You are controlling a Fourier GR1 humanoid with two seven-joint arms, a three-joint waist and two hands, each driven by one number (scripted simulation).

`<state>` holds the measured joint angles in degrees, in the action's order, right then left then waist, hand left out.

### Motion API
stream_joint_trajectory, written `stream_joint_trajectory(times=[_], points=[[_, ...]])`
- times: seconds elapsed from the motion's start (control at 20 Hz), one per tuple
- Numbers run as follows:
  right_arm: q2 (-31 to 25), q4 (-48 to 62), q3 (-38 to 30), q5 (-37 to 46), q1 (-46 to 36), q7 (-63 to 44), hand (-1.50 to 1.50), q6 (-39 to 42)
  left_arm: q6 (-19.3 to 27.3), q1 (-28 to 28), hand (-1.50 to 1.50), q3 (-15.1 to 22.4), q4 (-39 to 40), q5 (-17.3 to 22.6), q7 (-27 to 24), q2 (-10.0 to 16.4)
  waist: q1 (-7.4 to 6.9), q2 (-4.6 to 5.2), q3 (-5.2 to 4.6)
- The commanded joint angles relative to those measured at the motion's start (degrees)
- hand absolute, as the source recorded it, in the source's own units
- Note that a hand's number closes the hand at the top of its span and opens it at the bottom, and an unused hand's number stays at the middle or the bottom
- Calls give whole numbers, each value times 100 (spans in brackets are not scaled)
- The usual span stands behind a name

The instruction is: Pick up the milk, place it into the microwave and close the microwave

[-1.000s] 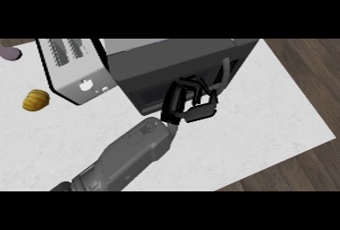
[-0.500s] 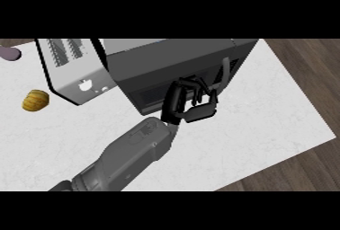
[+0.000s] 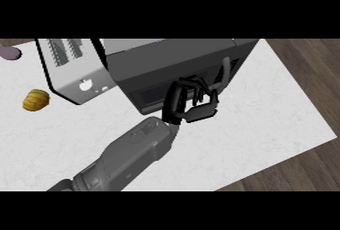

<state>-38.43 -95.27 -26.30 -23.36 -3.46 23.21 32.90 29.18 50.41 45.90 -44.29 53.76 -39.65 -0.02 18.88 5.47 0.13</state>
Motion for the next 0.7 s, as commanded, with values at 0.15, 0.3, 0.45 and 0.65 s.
stream_joint_trajectory(times=[0.15,0.3,0.45,0.65], points=[[-155,283,-35,-111,-154,-12,-150,151,-76,521,150,-190,453,182,28,1,-1,111,-2],[-211,461,-94,-208,-240,10,-150,214,-70,575,150,-146,411,256,-5,1,18,111,7],[-205,612,-101,-378,-289,-3,-150,307,-39,539,150,-68,454,302,-57,2,47,105,5],[-258,883,-127,-462,-402,9,-150,387,-94,573,150,-17,462,390,-102,1,-62,126,8]])
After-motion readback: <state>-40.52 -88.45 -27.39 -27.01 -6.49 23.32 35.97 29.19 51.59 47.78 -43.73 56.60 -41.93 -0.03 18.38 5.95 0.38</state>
